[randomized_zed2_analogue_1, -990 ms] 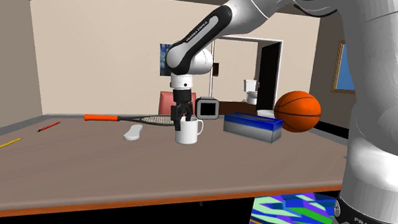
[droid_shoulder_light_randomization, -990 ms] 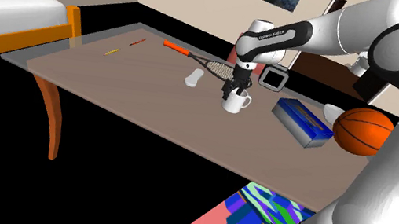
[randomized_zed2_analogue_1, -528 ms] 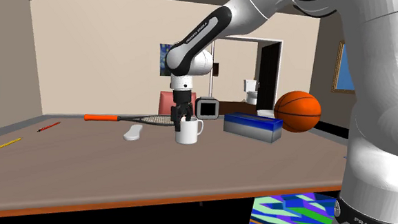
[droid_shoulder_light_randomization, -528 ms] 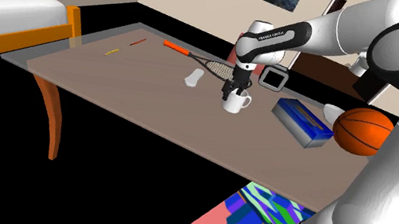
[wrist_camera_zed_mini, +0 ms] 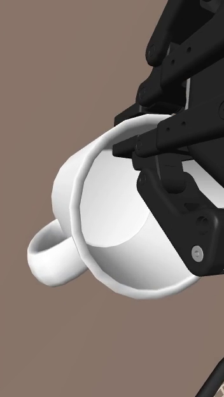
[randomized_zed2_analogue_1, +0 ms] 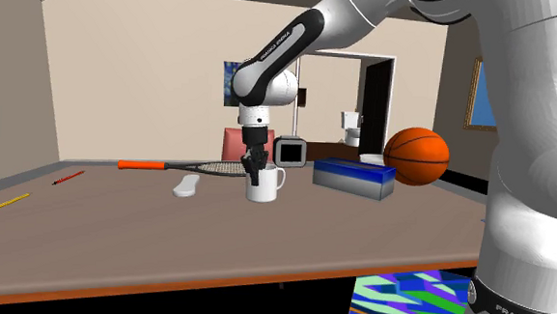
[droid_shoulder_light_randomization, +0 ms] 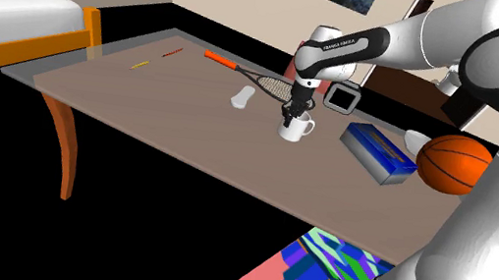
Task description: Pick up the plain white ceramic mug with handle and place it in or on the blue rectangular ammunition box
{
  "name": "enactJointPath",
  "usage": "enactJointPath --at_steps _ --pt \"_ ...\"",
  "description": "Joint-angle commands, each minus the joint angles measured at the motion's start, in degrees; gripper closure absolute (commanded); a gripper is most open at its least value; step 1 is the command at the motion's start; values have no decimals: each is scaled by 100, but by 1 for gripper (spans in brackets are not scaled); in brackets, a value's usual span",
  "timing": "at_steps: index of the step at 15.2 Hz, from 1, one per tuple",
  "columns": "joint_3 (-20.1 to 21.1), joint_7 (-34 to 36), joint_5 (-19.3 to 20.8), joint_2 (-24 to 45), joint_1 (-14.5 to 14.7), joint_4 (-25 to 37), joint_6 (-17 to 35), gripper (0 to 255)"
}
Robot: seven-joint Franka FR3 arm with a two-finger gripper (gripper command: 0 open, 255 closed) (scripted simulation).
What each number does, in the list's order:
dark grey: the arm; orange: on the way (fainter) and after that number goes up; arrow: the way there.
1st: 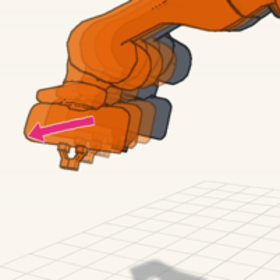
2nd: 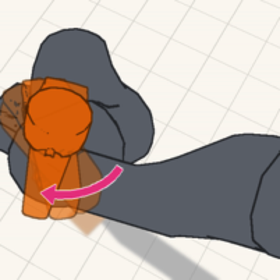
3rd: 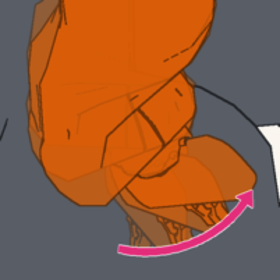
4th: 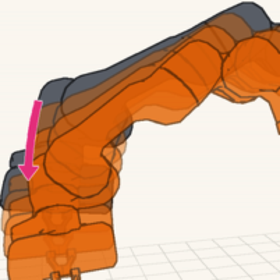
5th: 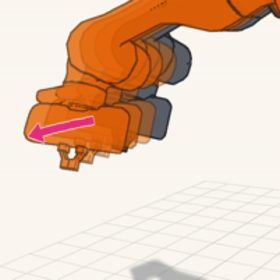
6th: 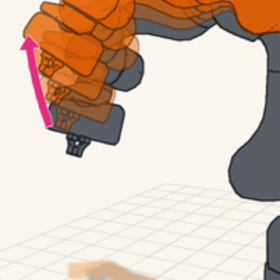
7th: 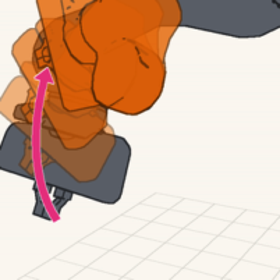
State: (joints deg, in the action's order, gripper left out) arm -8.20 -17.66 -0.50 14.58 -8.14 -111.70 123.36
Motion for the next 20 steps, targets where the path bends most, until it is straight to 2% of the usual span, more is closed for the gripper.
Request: enactJointPath --at_steps 1,20 --pt "-1 0 1 0 -1 -1 -1 255" --pt "-20 28 81 -518 20 743 -1257 255"
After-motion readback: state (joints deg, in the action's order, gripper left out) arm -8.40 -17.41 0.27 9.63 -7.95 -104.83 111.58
